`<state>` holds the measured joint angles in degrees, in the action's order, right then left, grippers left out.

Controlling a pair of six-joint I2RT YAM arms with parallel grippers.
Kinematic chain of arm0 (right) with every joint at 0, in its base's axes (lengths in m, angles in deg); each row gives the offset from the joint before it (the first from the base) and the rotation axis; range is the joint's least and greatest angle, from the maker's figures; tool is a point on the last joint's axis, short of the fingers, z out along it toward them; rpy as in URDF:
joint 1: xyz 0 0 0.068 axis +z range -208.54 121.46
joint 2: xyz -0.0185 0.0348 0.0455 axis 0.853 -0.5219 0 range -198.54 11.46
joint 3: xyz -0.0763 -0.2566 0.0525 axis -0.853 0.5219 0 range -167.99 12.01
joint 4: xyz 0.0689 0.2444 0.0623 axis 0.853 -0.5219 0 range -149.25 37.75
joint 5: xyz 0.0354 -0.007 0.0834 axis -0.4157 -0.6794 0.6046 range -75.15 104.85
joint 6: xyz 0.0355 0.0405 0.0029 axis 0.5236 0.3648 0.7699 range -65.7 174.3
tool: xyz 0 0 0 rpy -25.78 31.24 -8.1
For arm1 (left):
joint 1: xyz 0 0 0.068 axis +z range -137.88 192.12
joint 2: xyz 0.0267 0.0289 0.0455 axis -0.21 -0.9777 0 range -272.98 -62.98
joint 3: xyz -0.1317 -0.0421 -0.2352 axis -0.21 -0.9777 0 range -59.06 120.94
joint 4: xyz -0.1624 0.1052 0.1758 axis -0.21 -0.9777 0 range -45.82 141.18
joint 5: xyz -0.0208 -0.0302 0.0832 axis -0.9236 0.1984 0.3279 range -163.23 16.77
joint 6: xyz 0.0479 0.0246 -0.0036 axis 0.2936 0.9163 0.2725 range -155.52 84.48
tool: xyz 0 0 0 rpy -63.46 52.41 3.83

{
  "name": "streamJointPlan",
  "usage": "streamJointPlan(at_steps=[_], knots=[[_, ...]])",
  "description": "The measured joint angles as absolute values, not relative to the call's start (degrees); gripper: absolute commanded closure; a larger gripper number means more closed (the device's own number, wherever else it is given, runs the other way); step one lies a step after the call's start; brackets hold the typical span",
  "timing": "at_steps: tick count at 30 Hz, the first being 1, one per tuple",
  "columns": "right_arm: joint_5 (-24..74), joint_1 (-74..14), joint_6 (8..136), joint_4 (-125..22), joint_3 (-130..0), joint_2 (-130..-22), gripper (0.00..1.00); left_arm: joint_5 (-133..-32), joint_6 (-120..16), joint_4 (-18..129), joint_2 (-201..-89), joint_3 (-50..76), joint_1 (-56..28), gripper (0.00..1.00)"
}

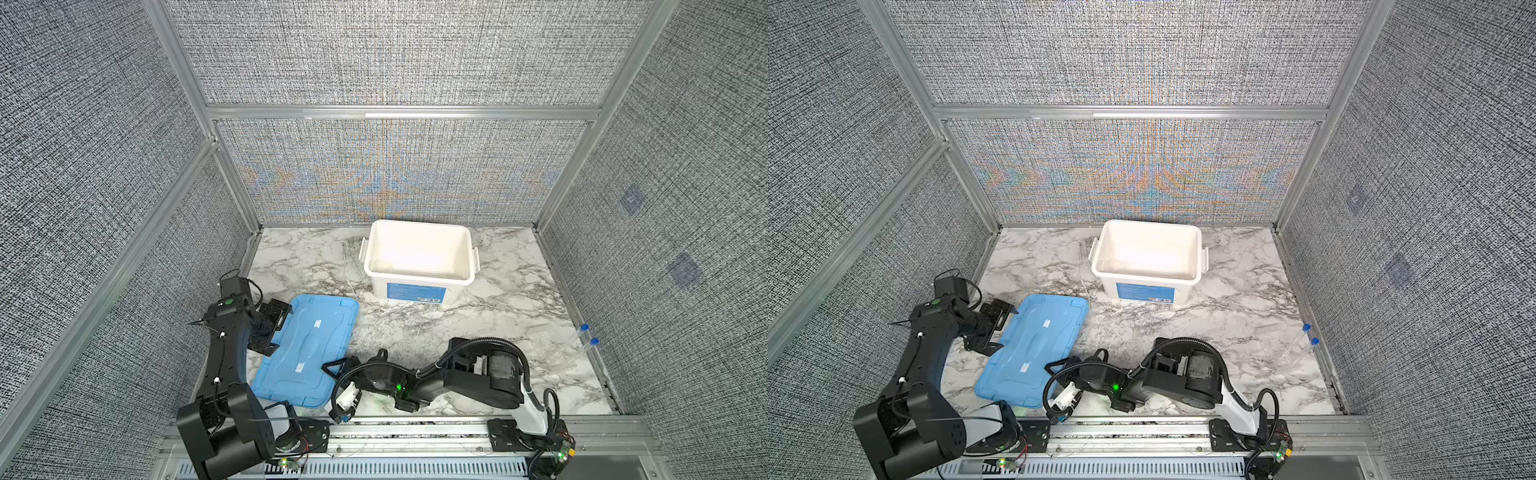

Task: Organize the chemistry lab equipment
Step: 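Lift and tilt the blue lid upright with both grippers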

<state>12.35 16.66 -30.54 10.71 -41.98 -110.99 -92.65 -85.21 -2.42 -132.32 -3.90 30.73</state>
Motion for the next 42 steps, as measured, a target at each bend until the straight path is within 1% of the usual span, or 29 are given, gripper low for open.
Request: streamJointPlan(at_steps=[7, 12, 15, 19, 22, 28, 31, 36, 42], knots=[[12.04, 16.29, -28.25, 11.21, -43.49, -109.48, 0.78, -90.75, -82.39, -7.27, -128.47, 7.85, 30.73, 0.01], [12.35, 15.76, -24.42, 9.99, -44.48, -106.68, 0.79, -90.93, -81.15, -5.92, -123.32, 7.72, 30.76, 0.01], [13.57, 15.13, -20.99, 6.60, -46.31, -104.54, 0.80, -90.97, -80.32, -4.54, -121.39, 7.55, 30.76, 0.01], [14.84, 14.30, -16.77, 3.45, -47.30, -101.98, 0.80, -92.04, -78.81, -3.84, -121.81, 8.88, 30.76, 0.01], [15.36, 14.10, -12.86, 1.01, -47.58, -100.10, 0.81, -93.16, -76.27, -4.06, -122.44, 12.92, 30.76, 0.01], [18.62, 11.72, -1.38, -4.70, -49.04, -94.62, 0.83, -91.17, -72.73, -4.30, -119.82, 18.56, 30.76, 0.01], [21.05, 9.88, 5.54, -6.54, -49.44, -92.39, 0.83, -93.59, -72.08, -2.81, -119.25, 18.80, 30.76, 0.01], [23.86, 7.98, 15.86, -9.81, -49.44, -89.50, 0.85, -98.29, -70.81, -1.55, -121.48, 22.17, 30.73, 0.01], [26.82, 5.95, 26.90, -12.46, -48.87, -84.91, 0.88, -100.39, -68.30, -0.67, -121.30, 24.33, 30.76, 0.01]])
